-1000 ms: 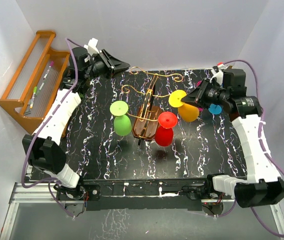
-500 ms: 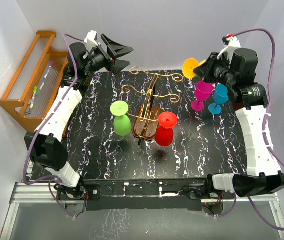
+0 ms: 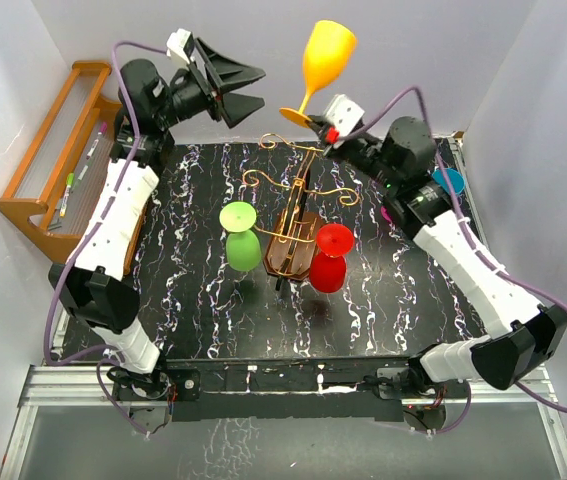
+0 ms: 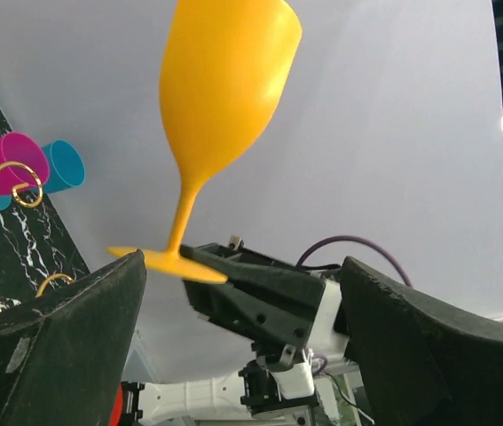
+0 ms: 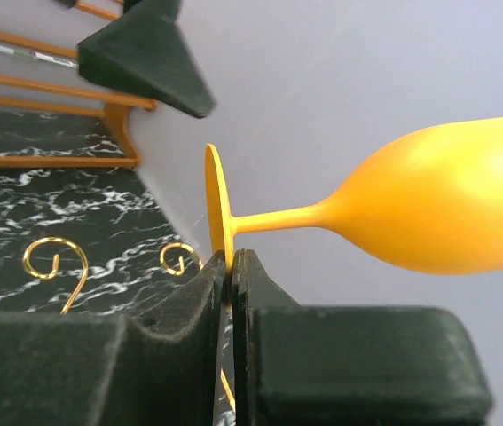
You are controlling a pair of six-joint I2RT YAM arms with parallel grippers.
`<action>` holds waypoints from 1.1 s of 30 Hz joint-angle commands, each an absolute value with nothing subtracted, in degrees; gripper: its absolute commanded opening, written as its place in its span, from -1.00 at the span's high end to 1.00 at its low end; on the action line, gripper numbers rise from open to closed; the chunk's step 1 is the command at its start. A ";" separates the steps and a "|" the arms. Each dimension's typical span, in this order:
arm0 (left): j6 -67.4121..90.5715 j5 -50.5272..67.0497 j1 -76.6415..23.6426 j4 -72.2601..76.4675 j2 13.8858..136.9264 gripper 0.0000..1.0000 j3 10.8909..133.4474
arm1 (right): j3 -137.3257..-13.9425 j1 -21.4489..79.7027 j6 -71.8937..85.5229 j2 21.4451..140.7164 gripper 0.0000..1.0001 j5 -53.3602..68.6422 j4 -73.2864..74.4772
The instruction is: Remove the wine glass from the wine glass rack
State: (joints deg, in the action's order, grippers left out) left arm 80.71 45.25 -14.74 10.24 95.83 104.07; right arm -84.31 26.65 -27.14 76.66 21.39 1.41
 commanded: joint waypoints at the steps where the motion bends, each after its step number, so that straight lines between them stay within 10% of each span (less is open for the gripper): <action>1: 74.06 51.33 -14.58 -9.74 98.21 -0.74 115.46 | -81.78 31.96 -46.19 76.76 0.85 14.36 -11.29; 23: 70.32 55.90 -14.68 -19.79 98.88 -0.61 115.10 | -74.21 39.18 -60.11 77.21 0.84 9.05 -20.59; 33: 72.39 57.23 -14.85 -15.52 98.81 -0.02 111.62 | -73.65 42.09 -60.74 78.67 0.84 7.98 -22.32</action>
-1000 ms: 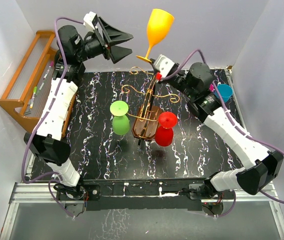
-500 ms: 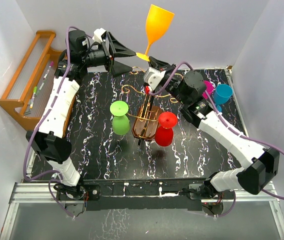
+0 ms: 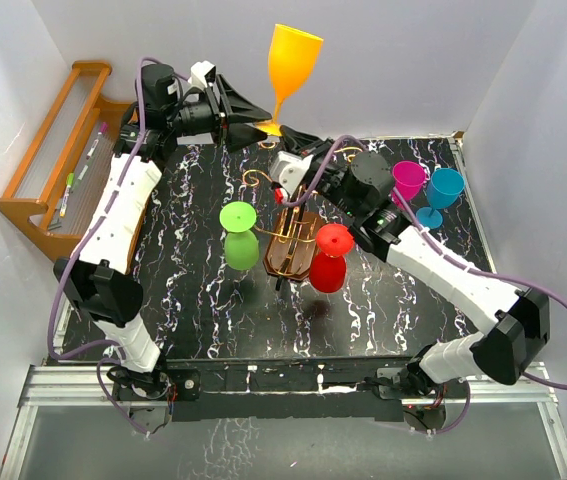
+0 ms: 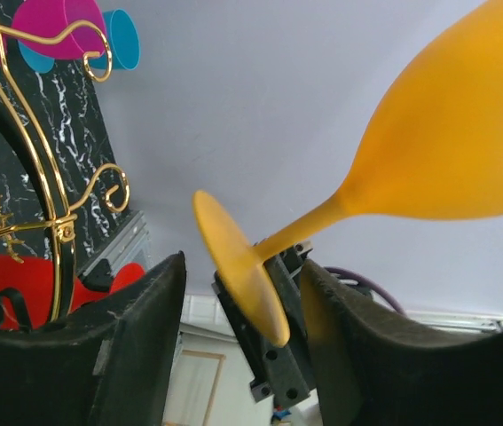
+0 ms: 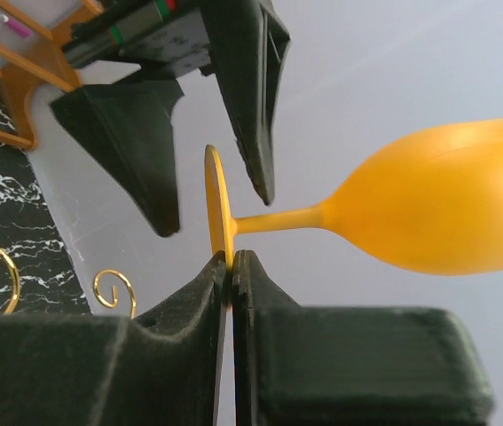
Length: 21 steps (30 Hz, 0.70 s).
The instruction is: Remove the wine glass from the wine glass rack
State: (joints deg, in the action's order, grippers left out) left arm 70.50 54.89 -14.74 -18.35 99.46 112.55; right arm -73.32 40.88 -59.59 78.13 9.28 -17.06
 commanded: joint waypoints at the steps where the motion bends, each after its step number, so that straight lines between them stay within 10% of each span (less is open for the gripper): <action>1: 72.60 57.48 -14.94 -14.92 98.79 0.11 111.42 | -73.65 42.17 -60.79 78.81 0.84 7.74 -22.57; 7: 73.94 57.90 -14.95 -11.77 98.01 1.00 107.82 | -72.85 42.58 -59.57 78.39 0.84 6.71 -23.47; 21: 70.69 42.08 -13.34 -4.90 93.47 1.00 108.02 | -66.40 41.35 -45.62 68.47 -0.04 -15.73 -15.40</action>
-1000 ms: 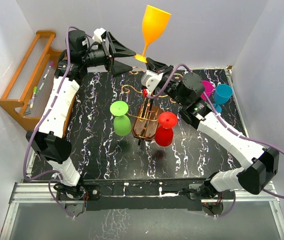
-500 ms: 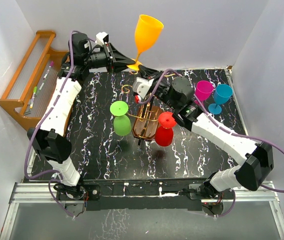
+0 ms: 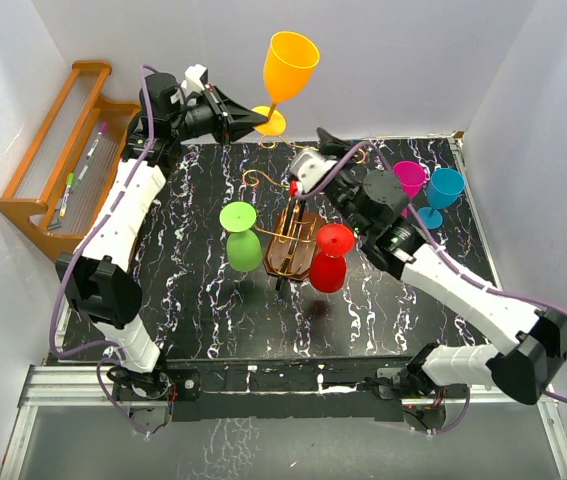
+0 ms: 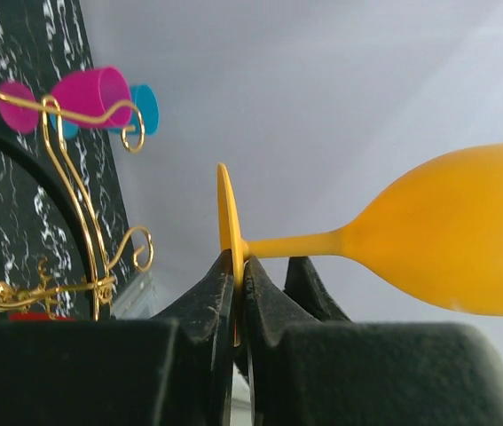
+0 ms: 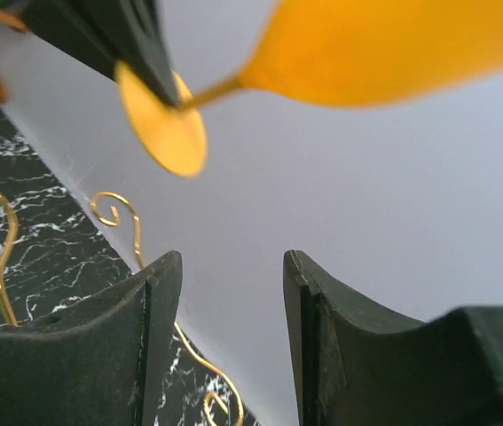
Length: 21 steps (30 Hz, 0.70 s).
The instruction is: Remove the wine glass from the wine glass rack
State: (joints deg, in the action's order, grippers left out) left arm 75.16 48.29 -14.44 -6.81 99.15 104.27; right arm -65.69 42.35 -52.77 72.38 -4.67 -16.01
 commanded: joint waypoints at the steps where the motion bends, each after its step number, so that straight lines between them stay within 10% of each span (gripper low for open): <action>1: 68.03 40.68 -13.20 -7.59 93.43 1.00 109.55 | -67.77 40.68 -43.24 68.90 -0.04 -18.18 -13.22; 8: 51.01 29.42 -13.23 -20.89 89.27 1.00 110.43 | -97.93 24.76 -9.13 82.54 0.23 -18.38 19.00; 15: 42.96 25.66 -13.20 -25.77 85.47 1.00 109.02 | -133.13 10.86 15.16 102.05 0.64 22.06 41.56; 21: 34.64 25.56 -13.19 -34.17 87.94 1.00 114.70 | -130.36 10.60 23.26 100.76 0.12 41.66 33.40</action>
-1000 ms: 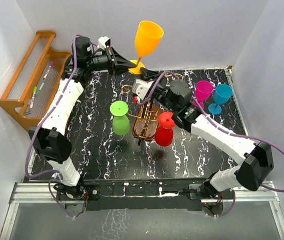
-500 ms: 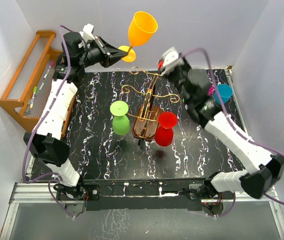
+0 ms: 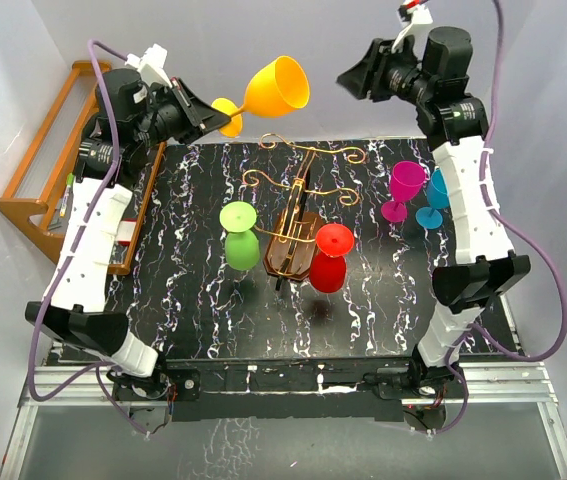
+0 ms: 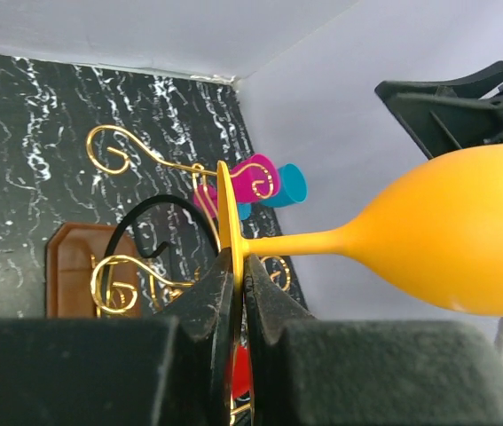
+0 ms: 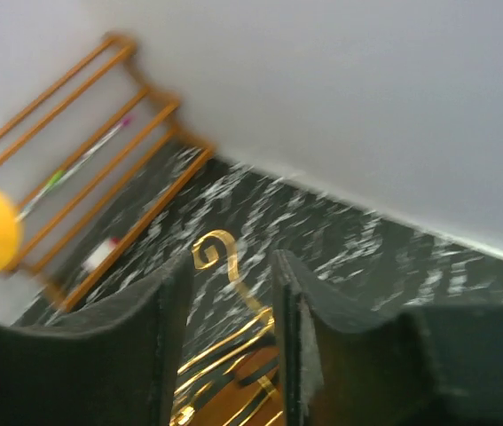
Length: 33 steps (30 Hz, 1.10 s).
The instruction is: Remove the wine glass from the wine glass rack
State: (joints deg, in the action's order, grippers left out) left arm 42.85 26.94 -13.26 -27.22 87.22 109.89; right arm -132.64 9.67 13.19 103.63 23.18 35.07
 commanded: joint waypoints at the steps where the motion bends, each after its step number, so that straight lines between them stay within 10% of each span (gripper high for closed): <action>1: 33.51 24.87 -13.19 -35.78 88.19 1.00 115.54 | -128.19 10.43 24.17 98.76 0.02 42.00 30.97; 33: 31.45 25.10 -13.18 -39.27 90.35 1.00 118.66 | -130.79 15.79 25.85 99.67 -0.10 49.13 30.18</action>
